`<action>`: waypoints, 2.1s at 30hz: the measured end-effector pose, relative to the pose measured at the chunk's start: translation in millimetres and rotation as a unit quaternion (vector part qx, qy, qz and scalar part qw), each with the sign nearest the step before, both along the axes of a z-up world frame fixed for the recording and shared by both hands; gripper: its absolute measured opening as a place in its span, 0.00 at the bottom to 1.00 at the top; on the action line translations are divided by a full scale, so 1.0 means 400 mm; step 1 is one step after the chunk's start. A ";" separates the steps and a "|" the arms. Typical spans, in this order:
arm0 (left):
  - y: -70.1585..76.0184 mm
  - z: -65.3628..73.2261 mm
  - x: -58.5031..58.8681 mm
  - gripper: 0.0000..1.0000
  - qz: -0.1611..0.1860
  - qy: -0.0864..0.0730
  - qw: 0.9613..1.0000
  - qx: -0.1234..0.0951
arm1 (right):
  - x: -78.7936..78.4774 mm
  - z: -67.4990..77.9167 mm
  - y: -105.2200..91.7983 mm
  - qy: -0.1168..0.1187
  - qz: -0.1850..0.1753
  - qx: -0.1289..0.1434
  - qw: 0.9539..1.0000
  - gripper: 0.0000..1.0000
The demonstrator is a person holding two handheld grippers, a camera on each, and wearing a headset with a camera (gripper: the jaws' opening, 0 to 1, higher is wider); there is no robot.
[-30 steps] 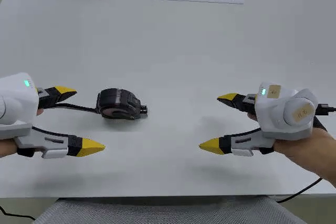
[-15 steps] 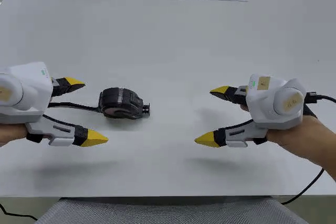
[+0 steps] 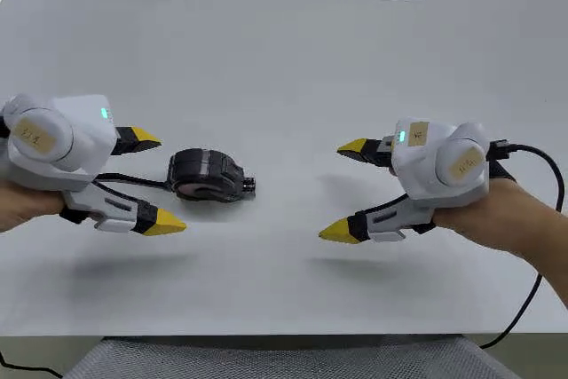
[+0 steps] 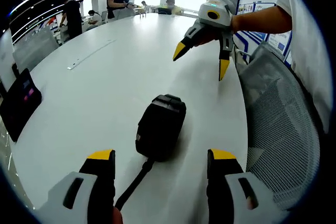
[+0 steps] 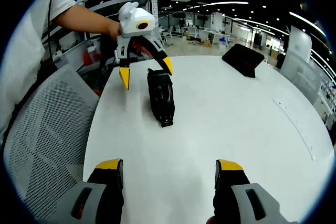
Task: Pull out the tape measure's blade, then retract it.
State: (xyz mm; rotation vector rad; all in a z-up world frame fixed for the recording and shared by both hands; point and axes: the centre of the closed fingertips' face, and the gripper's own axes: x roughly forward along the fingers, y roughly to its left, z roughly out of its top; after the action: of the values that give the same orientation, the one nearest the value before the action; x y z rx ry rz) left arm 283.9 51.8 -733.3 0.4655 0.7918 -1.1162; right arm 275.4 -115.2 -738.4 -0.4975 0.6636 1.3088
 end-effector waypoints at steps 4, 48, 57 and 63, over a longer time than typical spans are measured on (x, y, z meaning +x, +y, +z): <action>-0.003 -0.011 0.007 0.61 -0.014 0.002 1.000 0.013 | 0.006 -0.003 0.009 -0.001 0.009 -0.002 1.000 0.69; -0.031 -0.068 0.032 0.28 -0.056 -0.009 0.997 0.056 | 0.007 -0.045 0.080 0.020 0.027 0.017 0.999 0.66; -0.030 -0.069 0.033 0.28 -0.053 -0.010 0.997 0.057 | 0.032 -0.041 0.110 0.023 0.011 0.043 0.999 0.62; -0.031 -0.070 0.034 0.27 -0.050 -0.006 0.997 0.058 | 0.038 -0.056 0.138 0.024 0.016 0.048 0.998 0.58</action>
State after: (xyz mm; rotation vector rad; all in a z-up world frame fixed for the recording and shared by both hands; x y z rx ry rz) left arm 297.6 39.3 -761.4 0.6152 0.8331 -1.1629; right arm 290.6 -59.9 -760.9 -0.4000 0.6316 1.3801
